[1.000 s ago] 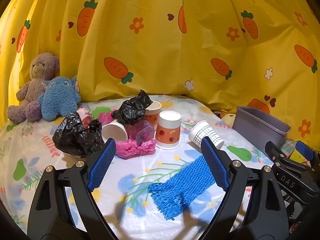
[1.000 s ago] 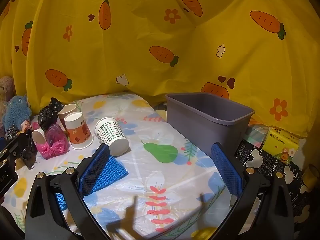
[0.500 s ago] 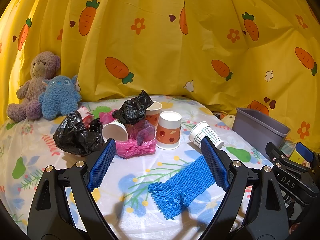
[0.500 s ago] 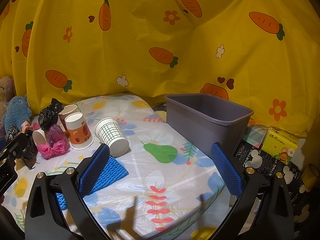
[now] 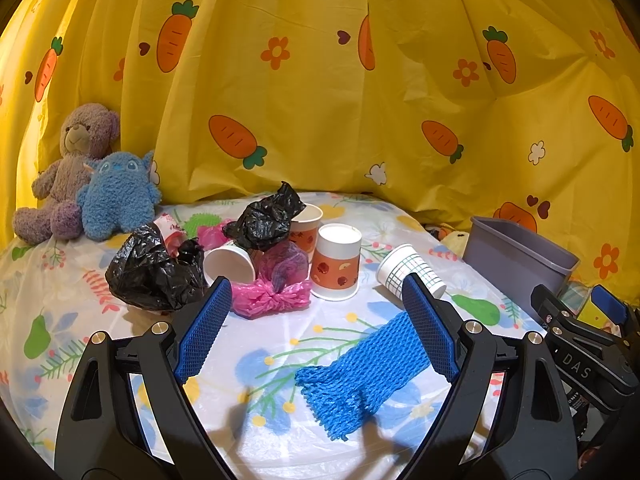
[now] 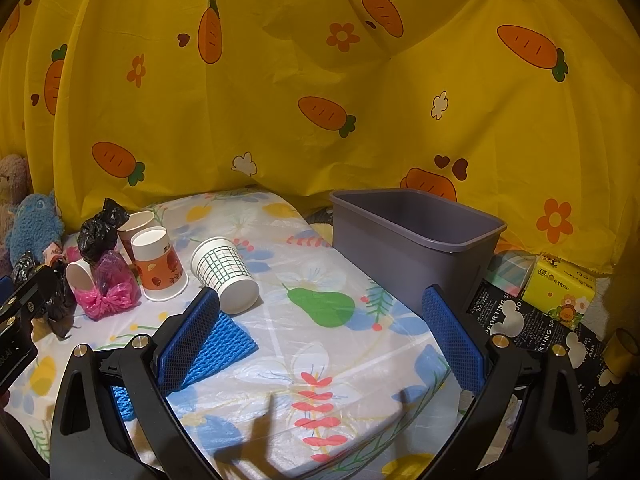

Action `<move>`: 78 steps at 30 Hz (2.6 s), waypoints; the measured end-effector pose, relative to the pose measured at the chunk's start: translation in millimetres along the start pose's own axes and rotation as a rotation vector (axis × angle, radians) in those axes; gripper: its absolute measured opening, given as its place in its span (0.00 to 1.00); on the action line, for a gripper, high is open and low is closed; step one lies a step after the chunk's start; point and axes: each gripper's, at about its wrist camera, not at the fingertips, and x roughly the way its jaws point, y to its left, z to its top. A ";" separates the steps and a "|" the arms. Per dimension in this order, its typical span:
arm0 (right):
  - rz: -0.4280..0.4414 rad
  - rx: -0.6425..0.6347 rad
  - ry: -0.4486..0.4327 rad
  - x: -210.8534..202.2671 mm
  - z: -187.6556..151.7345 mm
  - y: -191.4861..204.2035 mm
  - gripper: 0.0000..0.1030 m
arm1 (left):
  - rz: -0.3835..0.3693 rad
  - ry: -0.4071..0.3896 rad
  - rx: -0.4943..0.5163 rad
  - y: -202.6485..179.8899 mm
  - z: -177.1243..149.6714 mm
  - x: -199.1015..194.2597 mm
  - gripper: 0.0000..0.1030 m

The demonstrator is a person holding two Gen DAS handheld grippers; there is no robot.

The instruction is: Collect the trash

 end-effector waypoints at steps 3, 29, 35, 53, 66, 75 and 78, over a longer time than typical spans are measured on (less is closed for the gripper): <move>0.001 0.002 -0.001 0.3 -0.3 -0.1 0.95 | 0.001 0.001 0.000 -0.2 0.1 0.5 0.83; 0.009 0.001 -0.009 -3.0 -0.4 0.4 0.95 | 0.000 -0.002 0.001 0.4 0.7 0.4 0.83; 0.014 -0.001 -0.012 -3.1 0.3 0.4 0.95 | 0.000 -0.003 0.001 0.4 0.6 0.4 0.83; 0.037 -0.007 -0.024 -1.8 -1.3 1.8 0.95 | -0.001 -0.001 -0.003 -0.4 1.7 0.6 0.83; 0.058 -0.010 -0.030 3.7 -6.3 3.6 0.95 | 0.005 0.004 -0.028 9.9 -2.6 8.3 0.83; 0.180 -0.073 0.028 23.2 -25.7 29.2 0.95 | 0.073 0.009 -0.059 31.4 -8.0 14.1 0.84; 0.218 -0.111 0.082 37.5 -37.2 47.2 0.95 | 0.087 0.001 -0.064 40.2 -10.2 14.6 0.83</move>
